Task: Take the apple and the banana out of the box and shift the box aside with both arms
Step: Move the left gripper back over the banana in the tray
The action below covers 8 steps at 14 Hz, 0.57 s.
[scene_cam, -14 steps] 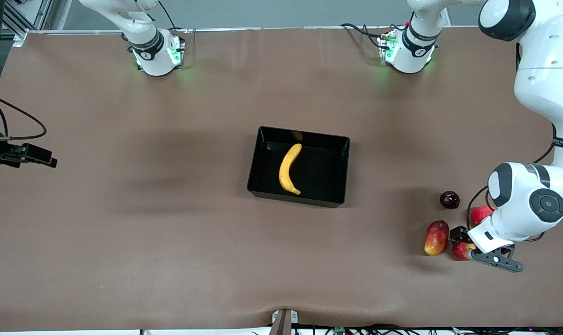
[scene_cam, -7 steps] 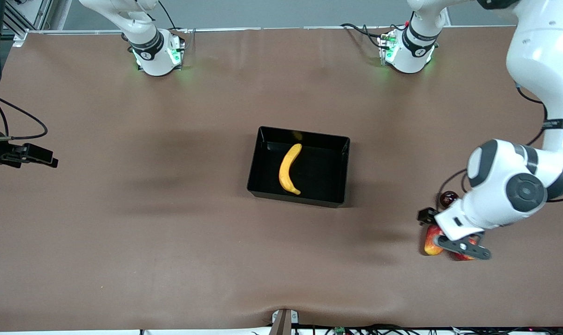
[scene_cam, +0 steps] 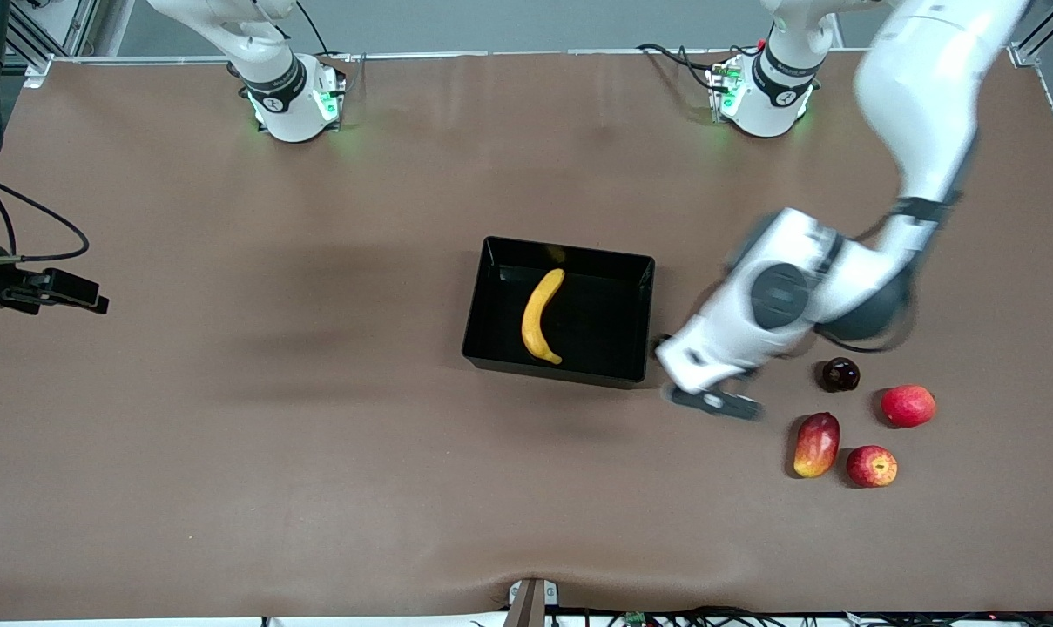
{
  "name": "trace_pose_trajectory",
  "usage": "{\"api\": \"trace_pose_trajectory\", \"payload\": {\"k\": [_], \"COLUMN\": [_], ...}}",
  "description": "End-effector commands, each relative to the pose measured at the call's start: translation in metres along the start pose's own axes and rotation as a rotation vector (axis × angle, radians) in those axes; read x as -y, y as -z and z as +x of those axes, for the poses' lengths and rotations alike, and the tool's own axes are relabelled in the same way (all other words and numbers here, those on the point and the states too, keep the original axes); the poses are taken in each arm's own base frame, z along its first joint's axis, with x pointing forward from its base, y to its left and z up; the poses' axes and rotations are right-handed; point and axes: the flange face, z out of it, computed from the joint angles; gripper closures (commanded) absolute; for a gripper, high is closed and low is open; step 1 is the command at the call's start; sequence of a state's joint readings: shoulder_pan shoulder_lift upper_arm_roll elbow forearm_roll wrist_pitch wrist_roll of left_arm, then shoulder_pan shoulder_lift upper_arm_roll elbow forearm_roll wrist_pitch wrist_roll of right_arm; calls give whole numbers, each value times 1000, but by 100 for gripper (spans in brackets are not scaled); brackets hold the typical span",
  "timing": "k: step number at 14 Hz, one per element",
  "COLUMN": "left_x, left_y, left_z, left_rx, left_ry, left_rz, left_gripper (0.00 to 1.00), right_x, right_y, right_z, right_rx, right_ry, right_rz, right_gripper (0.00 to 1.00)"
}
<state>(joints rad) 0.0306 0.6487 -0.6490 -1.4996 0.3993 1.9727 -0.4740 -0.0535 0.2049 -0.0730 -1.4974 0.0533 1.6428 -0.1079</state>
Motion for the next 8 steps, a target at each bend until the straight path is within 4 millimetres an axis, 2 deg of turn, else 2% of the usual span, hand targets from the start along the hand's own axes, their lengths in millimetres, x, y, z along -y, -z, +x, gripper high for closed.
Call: {"api": "trace_pose_trajectory", "payload": {"k": [1, 4, 8], "left_x": [-71, -145, -191], "left_y": [-10, -35, -77], "left_z": [-23, -42, -57], "left_rx": [-20, -69, -74], "left_ry": [61, 58, 44], "left_rz": [39, -5, -59], "left_gripper": [0, 0, 0], "right_x": [8, 11, 11], "right_y": [4, 5, 2], "right_z": [2, 2, 3], "right_rx": [-5, -6, -1], "right_ry": [-7, -18, -29], "right_rz": [9, 8, 10], "right_gripper": [0, 0, 0]}}
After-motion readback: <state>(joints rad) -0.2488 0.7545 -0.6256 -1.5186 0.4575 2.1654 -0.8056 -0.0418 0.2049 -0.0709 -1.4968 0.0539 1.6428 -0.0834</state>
